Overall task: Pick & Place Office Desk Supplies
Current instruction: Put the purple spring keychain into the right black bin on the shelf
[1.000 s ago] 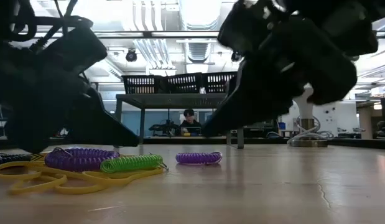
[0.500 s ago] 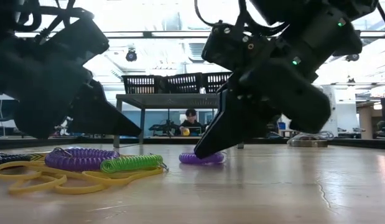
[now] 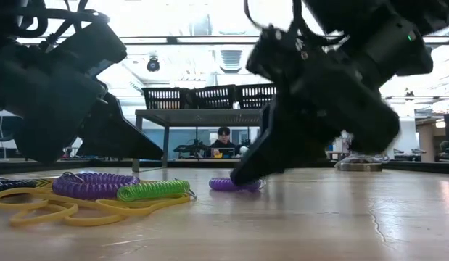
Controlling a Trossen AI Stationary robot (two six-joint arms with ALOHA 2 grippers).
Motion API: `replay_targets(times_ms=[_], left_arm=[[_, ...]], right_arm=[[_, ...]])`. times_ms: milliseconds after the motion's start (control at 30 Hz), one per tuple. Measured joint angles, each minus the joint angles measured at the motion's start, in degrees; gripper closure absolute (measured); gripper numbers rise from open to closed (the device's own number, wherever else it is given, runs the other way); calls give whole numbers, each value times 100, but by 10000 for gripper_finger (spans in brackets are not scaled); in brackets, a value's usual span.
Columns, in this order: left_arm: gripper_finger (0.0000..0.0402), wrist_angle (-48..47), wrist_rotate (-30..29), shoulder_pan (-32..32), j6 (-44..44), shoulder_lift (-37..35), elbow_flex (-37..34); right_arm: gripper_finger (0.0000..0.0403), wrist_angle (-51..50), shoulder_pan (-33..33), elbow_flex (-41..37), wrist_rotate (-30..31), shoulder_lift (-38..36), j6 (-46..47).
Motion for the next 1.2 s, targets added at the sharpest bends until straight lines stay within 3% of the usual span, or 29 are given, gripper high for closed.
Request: replay_targets(times_ms=[300,667,833,933,1000,1200], left_arm=[[323,-35,2,11,2,0,0],[323,-69,2,9,0,0,0],[323,-33,4,9,-43,0,0],[323,-12,4,9,-42,0,0],[323,10,9,9,-44,0,0],[323,5,15,9,-42,0,0]], right_arm=[[277,35,-59,7,-7,82,-73],[381,-197,80,39,58,-273,-292],[385,-212,293,57,1208,-1181,-1249],[384,-519,-84,115,1890,-1897,-1781],[385,-927,-595,225,1920,-2401,-1742],[384,-1942,-2515,497,703,-3288,-1189]])
